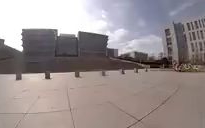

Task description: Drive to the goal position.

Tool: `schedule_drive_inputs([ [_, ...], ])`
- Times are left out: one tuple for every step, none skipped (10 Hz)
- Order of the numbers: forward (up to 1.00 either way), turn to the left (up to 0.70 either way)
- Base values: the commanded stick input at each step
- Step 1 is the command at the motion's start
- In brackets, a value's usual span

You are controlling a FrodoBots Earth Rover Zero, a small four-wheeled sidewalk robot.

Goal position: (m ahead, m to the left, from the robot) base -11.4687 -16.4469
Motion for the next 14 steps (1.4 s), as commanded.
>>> schedule_drive_inputs([
  [0.04, 0.0],
  [0.3, 0.0],
  [0.7, 0.0],
  [0.7, 0.0],
  [0.7, 0.0],
  [0.7, 0.0],
  [0.7, 0.0],
  [0.7, 0.0],
  [0.7, 0.0],
  [0.7, 0.0],
  [0.7, 0.0],
  [0.7, 0.0],
  [0.63, 0.0],
  [0.59, 0.0],
])
